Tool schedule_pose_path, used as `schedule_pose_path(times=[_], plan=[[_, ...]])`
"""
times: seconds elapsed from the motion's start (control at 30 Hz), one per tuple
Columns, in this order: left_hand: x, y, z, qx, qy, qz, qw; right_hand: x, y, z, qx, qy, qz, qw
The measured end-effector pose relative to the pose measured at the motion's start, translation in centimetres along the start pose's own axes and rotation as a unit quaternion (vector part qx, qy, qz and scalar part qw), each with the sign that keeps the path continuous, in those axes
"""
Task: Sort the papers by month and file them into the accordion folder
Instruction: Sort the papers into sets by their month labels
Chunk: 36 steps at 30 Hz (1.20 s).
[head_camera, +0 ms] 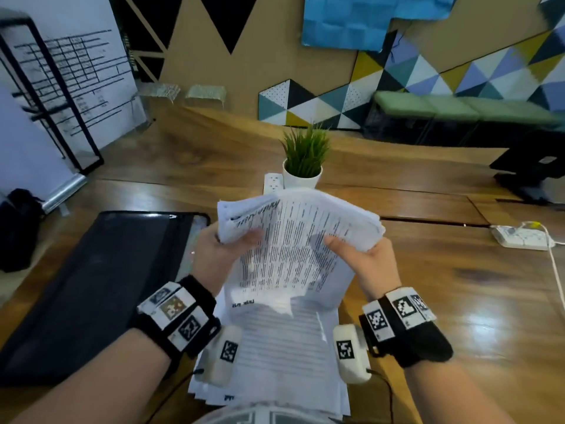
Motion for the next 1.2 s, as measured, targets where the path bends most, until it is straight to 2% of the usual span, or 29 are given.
schedule_pose_path(times=[0.1,0.17,0.27,0.33,0.4,0.5,0.57,0.67,0.7,0.77,0.83,0.87,0.97,1.1,1.2], plan=[[1.6,-0.5,-0.5,-0.011,0.023,-0.034,0.999,-1.5,0.1,0.5,-0.001,-0.013,0.026,1.000],[1.5,-0.5,-0.5,-0.019,0.006,-0.030,0.999,-1.7,0.3,0.5,-0.012,-0.009,0.034,0.999],[0.2,-0.4,0.1,-0.019,-0.041,-0.004,0.999,-0.8,0.3,-0.2,-0.073,0.021,0.019,0.997],[-0.4,-0.5,0.5,0.000,-0.053,0.014,0.999,0.7,0.1,-1.2,-0.120,0.007,-0.044,0.992],[-0.5,-0.5,0.8,0.017,-0.048,0.013,0.999,2.7,-0.3,-2.1,-0.153,-0.075,-0.136,0.976],[0.2,-0.4,0.4,0.004,-0.044,-0.004,0.999,4.8,-0.6,-2.0,-0.140,-0.246,-0.261,0.923],[0.3,-0.3,0.3,-0.001,-0.039,-0.002,0.999,5.4,-0.7,-1.7,-0.121,-0.285,-0.296,0.903],[0.2,-0.2,0.2,-0.008,-0.036,-0.002,0.999,5.2,-0.3,-2.7,-0.115,-0.241,-0.248,0.931],[0.4,-0.1,0.0,-0.008,-0.030,-0.003,1.000,4.4,0.1,-3.0,-0.098,-0.204,-0.207,0.952],[1.0,-0.1,-0.4,0.007,-0.009,-0.018,1.000,1.2,0.7,-2.5,-0.014,-0.112,-0.072,0.991],[1.9,-0.1,-0.4,0.031,0.013,-0.040,0.999,-2.5,0.4,-0.6,0.075,-0.070,0.044,0.994],[2.2,-0.1,-0.4,0.032,0.022,-0.047,0.998,-3.5,0.1,0.1,0.082,-0.078,0.065,0.992],[1.5,0.2,0.0,-0.002,0.027,-0.040,0.999,-2.7,0.3,0.4,0.027,-0.077,0.048,0.996],[-0.7,0.5,1.3,0.010,-0.018,0.020,1.000,0.1,0.5,-1.2,-0.031,0.010,-0.019,0.999],[2.5,-0.9,0.8,0.002,0.013,-0.026,1.000,-2.8,-0.8,-1.0,-0.023,-0.030,0.015,0.999]])
Point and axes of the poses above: each hand's wrist, its own y-axis towards the middle knuckle, its own z-axis out of the palm, x = y × z, the point moved 7 cm from there along y, towards the middle knuckle, and after that the axes turned 12 degrees about -y, right-handed, at the moved point
